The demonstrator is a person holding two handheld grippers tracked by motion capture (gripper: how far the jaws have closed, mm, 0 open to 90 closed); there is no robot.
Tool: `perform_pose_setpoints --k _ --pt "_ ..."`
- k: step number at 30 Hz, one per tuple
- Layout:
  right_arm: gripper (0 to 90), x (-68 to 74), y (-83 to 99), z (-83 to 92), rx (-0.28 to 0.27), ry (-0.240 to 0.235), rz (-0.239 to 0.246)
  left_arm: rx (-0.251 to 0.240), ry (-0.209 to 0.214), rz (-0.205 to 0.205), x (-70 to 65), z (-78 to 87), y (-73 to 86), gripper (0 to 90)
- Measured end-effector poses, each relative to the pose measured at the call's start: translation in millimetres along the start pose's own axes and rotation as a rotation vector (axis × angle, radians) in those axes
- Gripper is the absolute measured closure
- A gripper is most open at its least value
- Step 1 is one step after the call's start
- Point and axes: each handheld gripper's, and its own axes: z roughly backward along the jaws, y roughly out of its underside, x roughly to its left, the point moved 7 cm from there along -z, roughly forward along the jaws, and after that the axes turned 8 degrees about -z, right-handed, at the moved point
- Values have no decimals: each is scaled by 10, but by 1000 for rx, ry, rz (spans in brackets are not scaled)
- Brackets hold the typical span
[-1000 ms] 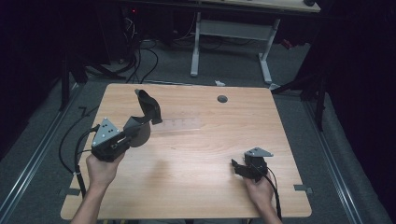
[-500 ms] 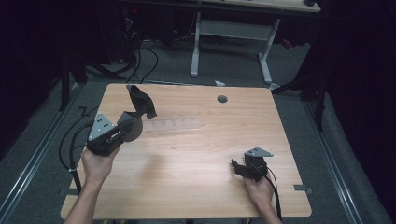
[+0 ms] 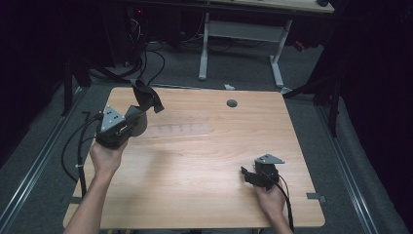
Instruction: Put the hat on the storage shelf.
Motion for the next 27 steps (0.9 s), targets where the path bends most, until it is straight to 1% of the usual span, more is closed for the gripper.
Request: perform_pose_setpoints --k 2,3,4,5,6,7,9,10,11,12,14,18,24,26,27 --pt "359 0 1 1 0 -1 2 8 -13 -8 31 -50 8 867" --pt "359 1 1 1 0 -1 2 8 -13 -8 31 -50 8 867" --pt "358 2 2 2 0 -2 2 11 -28 -14 63 -80 12 867" --pt "355 2 2 1 0 -2 3 11 -28 -14 63 -80 12 867" --pt "355 3 2 1 1 -3 4 9 -34 -9 85 -89 14 867" --pt "355 4 3 2 1 -3 4 -1 -49 9 132 -100 18 867" --pt "355 5 3 2 1 -3 4 -11 -57 31 175 -114 26 868" --pt "355 4 4 2 1 -3 4 -11 -57 31 175 -114 26 867" --pt "355 4 4 2 1 -3 4 -7 -63 30 203 -146 42 867" --pt "355 4 4 2 1 -3 4 3 -68 20 215 -164 52 867" --pt "355 5 4 2 1 -3 4 11 -71 14 226 -179 60 867" --pt "355 4 3 2 1 -2 4 14 -83 -4 253 -220 58 867" --pt "355 4 4 2 0 -1 5 22 -86 -4 269 -275 93 868" --pt "355 4 3 2 0 -1 5 14 -90 -1 289 -288 94 867" --pt "355 5 4 3 0 0 3 12 -91 8 312 -303 104 867"
